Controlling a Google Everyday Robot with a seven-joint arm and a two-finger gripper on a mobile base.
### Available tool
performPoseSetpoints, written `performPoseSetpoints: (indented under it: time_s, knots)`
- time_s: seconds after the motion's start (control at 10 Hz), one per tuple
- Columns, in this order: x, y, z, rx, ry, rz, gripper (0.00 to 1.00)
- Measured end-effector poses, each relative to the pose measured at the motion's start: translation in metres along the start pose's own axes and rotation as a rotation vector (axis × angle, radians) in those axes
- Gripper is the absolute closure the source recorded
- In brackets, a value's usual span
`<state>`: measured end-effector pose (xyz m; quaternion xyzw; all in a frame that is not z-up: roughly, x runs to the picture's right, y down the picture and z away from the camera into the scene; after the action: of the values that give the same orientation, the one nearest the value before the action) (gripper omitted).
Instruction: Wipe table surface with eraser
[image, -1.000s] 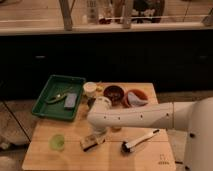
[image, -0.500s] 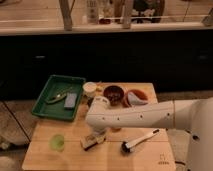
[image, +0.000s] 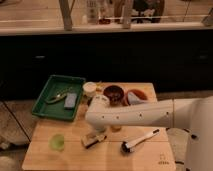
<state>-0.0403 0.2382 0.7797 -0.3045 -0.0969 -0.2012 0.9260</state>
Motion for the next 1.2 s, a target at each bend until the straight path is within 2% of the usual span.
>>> performPoseSetpoints:
  time_s: [0.2,0.5,0.7,0.9,1.0,1.2]
  knots:
    - [0.001,-0.018,0.0,0.0,0.01,-0.013,1.0]
    - [-0.034,-0.032,0.003,-0.015,-0.011,-0.097,1.0]
    - [-0.049,-0.021,0.004,-0.033,-0.025,-0.138,1.0]
    - [-0.056,0.009,0.003,-0.059,-0.026,-0.172,1.0]
    - [-0.05,0.023,-0.001,-0.064,-0.016,-0.168,1.0]
    - [-0.02,0.041,-0.011,-0.064,0.017,-0.127,1.0]
